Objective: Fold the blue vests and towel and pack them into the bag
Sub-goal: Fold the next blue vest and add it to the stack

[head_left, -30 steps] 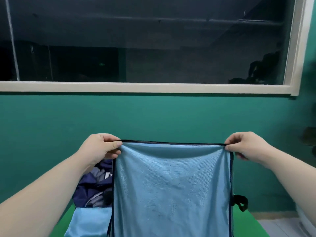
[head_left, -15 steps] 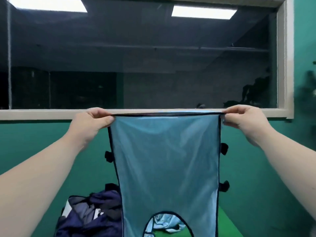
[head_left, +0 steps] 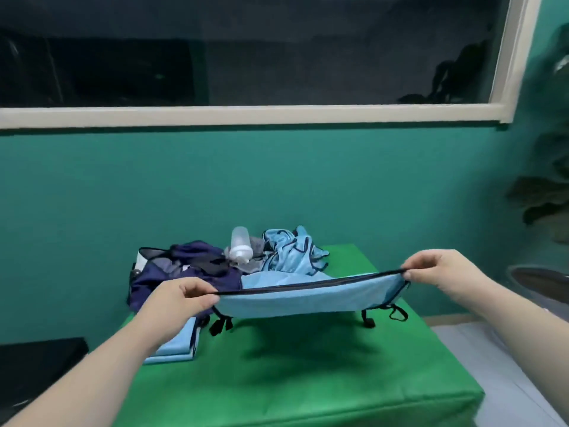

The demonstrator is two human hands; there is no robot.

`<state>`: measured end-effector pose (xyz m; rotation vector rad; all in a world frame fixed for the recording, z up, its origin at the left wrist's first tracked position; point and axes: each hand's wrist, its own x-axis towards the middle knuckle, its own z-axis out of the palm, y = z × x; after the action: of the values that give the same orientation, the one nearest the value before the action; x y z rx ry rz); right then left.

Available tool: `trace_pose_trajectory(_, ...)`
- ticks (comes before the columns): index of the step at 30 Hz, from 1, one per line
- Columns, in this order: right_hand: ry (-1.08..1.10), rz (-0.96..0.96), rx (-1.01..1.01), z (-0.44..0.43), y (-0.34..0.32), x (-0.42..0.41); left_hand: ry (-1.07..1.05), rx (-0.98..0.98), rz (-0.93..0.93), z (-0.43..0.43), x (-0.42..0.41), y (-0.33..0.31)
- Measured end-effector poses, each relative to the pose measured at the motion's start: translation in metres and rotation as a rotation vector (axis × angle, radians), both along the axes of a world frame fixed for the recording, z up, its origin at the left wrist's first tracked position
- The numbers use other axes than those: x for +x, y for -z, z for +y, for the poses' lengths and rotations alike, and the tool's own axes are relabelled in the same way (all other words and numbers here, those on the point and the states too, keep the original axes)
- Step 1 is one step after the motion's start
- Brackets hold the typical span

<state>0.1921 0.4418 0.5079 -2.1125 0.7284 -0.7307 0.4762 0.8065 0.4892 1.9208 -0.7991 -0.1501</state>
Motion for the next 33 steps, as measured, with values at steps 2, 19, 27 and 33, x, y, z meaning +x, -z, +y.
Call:
trace_pose_trajectory(2, -0.011, 0.052, 0.021, 0.006, 0.020, -0.009, -0.014, 0.045, 0.036, 0.009, -0.013, 0.021)
trace_pose_trajectory(19, -0.208, 0.226, 0.349, 0.031, 0.095, -0.063, 0.043, 0.293, 0.004, 0.066, -0.069, 0.076)
trace_pose_trajectory(27, -0.265, 0.195, 0.522, 0.022, 0.084, -0.071, 0.089, 0.136, 0.116, 0.068, -0.069, 0.066)
trace_pose_trajectory(33, -0.316, 0.181, 0.516, 0.032, 0.065, -0.086, 0.137, 0.081, 0.114, 0.078, -0.081, 0.057)
